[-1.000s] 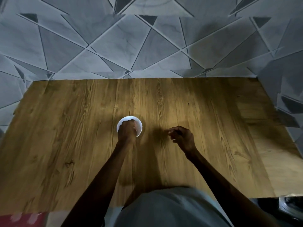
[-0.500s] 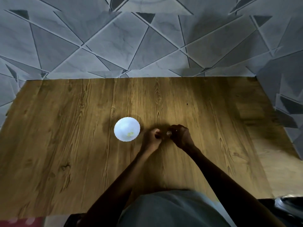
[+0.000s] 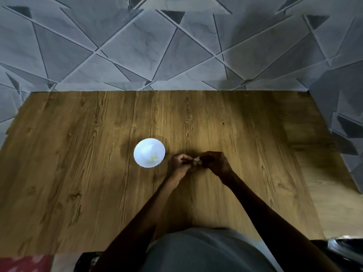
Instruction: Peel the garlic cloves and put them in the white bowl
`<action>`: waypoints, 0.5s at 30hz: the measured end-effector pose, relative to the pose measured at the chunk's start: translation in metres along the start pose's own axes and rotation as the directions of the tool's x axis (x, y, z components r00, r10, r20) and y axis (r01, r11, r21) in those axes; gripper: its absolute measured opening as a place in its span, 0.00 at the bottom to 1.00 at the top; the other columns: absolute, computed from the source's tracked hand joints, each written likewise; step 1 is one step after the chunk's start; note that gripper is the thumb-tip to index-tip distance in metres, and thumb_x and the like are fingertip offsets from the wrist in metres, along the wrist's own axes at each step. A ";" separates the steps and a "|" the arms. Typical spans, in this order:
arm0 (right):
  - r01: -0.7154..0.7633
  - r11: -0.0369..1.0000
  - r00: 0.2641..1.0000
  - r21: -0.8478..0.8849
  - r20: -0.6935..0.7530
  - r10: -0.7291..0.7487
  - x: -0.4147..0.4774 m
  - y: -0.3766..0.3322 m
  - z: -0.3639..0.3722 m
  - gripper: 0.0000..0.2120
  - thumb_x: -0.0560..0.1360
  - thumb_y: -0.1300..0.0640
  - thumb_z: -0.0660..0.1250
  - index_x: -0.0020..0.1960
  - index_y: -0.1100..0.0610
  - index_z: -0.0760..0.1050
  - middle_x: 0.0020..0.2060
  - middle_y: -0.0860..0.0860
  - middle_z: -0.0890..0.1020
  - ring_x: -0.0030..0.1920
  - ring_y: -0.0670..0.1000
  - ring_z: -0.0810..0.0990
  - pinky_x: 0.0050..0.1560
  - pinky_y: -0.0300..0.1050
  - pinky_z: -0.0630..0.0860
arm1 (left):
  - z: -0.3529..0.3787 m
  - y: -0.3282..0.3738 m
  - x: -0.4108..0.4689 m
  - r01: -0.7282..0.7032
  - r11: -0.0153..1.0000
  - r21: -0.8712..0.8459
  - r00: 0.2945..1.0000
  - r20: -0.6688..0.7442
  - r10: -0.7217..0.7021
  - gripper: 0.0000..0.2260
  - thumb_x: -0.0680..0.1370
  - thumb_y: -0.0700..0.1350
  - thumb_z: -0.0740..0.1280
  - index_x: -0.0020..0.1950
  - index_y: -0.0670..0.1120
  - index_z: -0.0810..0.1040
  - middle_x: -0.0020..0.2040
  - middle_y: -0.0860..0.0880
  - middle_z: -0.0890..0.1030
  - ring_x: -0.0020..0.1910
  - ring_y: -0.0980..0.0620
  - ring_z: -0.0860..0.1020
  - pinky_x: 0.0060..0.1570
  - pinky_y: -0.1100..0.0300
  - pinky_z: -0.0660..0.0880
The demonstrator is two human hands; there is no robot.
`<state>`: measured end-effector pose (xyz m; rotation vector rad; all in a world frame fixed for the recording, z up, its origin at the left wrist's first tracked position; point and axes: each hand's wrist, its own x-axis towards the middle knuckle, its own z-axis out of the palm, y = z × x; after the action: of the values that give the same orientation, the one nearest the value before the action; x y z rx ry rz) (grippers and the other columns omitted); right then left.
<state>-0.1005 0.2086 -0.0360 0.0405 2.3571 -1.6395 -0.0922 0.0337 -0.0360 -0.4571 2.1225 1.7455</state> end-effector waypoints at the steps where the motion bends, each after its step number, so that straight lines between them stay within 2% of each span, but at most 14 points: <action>1: -0.009 1.000 1.000 0.013 0.002 0.009 -0.001 0.000 -0.001 0.10 0.74 0.67 0.71 0.55 0.63 0.82 0.47 0.54 0.85 0.47 0.48 0.85 0.45 0.39 0.81 | 0.000 0.001 -0.002 0.005 1.000 -0.029 1.000 0.011 -0.004 0.08 0.71 0.36 0.76 0.44 0.47 0.81 0.45 0.45 0.84 0.48 0.47 0.83 0.48 0.54 0.82; 3: -0.019 1.000 1.000 0.016 0.007 0.019 -0.002 0.002 -0.003 0.10 0.73 0.68 0.72 0.54 0.63 0.82 0.47 0.54 0.85 0.47 0.48 0.85 0.45 0.39 0.81 | 0.000 0.001 -0.005 0.004 0.998 -0.064 0.999 0.038 -0.002 0.08 0.72 0.37 0.75 0.46 0.46 0.81 0.47 0.44 0.84 0.48 0.48 0.84 0.47 0.57 0.82; 5: 0.006 0.999 1.000 -0.032 0.021 -0.005 -0.002 0.002 -0.004 0.09 0.73 0.67 0.73 0.53 0.62 0.83 0.46 0.52 0.85 0.46 0.46 0.85 0.44 0.39 0.81 | 0.001 0.000 -0.008 -0.030 0.999 -0.037 0.997 0.066 0.032 0.08 0.72 0.40 0.75 0.48 0.49 0.82 0.49 0.46 0.84 0.48 0.50 0.84 0.49 0.54 0.82; 7: 0.034 0.994 0.999 -0.108 0.027 -0.032 -0.001 0.004 -0.004 0.08 0.72 0.64 0.74 0.51 0.61 0.83 0.44 0.51 0.85 0.45 0.47 0.85 0.44 0.39 0.81 | 0.002 0.002 -0.010 -0.093 0.995 0.045 0.993 0.079 0.090 0.08 0.73 0.42 0.75 0.51 0.49 0.83 0.47 0.49 0.85 0.46 0.53 0.84 0.49 0.56 0.82; 11: 0.072 0.978 0.997 -0.196 0.038 -0.066 0.001 0.003 -0.003 0.05 0.72 0.61 0.74 0.48 0.60 0.84 0.42 0.51 0.85 0.42 0.46 0.85 0.43 0.41 0.82 | 0.002 0.010 -0.014 -0.222 0.934 0.280 0.975 0.083 0.207 0.10 0.75 0.46 0.73 0.53 0.43 0.84 0.43 0.52 0.84 0.38 0.65 0.79 0.38 0.71 0.75; 13: 0.069 0.979 0.997 -0.189 0.040 -0.063 -0.001 -0.001 -0.005 0.04 0.73 0.62 0.74 0.48 0.61 0.83 0.40 0.49 0.85 0.40 0.43 0.84 0.40 0.37 0.81 | 0.002 0.014 -0.015 -0.235 0.908 0.346 0.972 0.074 0.223 0.10 0.76 0.45 0.72 0.54 0.43 0.84 0.44 0.51 0.84 0.37 0.66 0.78 0.36 0.74 0.73; 15: 0.056 0.985 0.998 -0.161 0.038 -0.051 -0.003 -0.005 -0.006 0.04 0.73 0.63 0.73 0.47 0.62 0.83 0.38 0.48 0.84 0.38 0.42 0.84 0.39 0.36 0.81 | 0.003 0.017 -0.016 -0.240 0.890 0.389 0.970 0.060 0.236 0.10 0.76 0.45 0.71 0.54 0.42 0.84 0.45 0.49 0.85 0.38 0.63 0.78 0.38 0.73 0.74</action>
<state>-0.0999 0.2126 -0.0285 -0.0823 2.4768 -1.4538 -0.0859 0.0398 -0.0147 -0.0762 2.5272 1.3675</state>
